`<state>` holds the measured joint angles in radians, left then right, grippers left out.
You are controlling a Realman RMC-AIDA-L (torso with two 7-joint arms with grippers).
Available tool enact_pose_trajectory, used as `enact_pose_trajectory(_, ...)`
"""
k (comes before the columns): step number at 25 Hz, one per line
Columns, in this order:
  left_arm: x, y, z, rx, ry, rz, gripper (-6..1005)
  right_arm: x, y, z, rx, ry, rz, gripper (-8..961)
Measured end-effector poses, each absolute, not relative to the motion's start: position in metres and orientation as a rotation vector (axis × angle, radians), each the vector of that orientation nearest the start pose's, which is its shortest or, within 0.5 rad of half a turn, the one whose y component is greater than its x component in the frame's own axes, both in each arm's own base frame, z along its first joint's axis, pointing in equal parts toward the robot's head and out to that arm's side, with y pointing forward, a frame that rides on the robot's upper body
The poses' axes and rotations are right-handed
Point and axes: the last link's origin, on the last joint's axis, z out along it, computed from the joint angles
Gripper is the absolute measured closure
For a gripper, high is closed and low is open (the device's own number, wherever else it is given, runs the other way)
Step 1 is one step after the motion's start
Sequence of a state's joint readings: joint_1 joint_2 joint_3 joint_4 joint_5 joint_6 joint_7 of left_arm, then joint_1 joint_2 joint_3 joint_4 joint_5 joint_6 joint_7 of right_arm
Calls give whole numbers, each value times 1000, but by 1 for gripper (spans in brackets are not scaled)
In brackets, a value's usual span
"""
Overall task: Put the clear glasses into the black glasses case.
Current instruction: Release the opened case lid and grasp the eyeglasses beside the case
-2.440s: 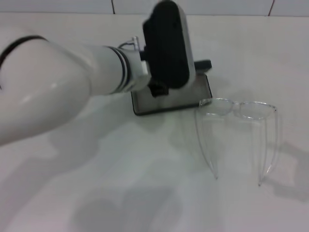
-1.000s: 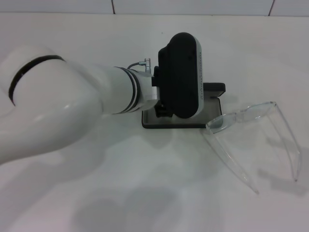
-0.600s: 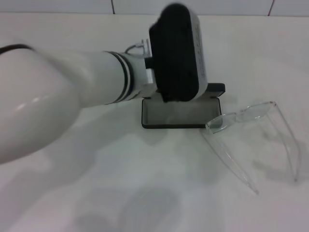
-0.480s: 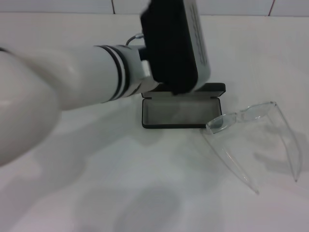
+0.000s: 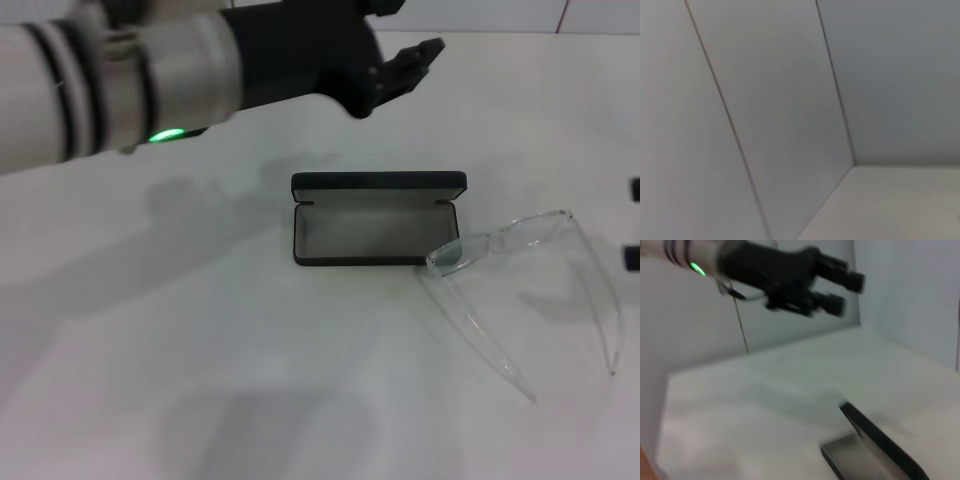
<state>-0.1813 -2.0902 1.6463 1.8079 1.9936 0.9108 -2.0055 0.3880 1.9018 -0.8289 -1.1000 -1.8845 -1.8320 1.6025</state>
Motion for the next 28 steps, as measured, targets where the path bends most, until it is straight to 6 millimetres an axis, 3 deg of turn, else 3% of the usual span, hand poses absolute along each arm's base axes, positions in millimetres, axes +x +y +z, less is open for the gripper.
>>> enact_pose_trajectory(7,-119,308,27,-2615,-227,-691,530,202,350,93,-2936,365,-46,96)
enact_pose_trajectory(13,-137,303,18,-2687,-268,-683,553,168,370,80,-2982,318,-303,101)
enact_pose_trajectory(17,-150,296,27,-2743,-279,-748,589,149,378,62,-3015,240,-417,106)
enact_pose_trajectory(24,-184,284,56,-2729,-324,-1095,604,141,383,35,-3000,147,-538,115)
enact_pose_trajectory(28,-199,277,57,-2712,-357,-1163,603,142,386,25,-2974,107,-585,120)
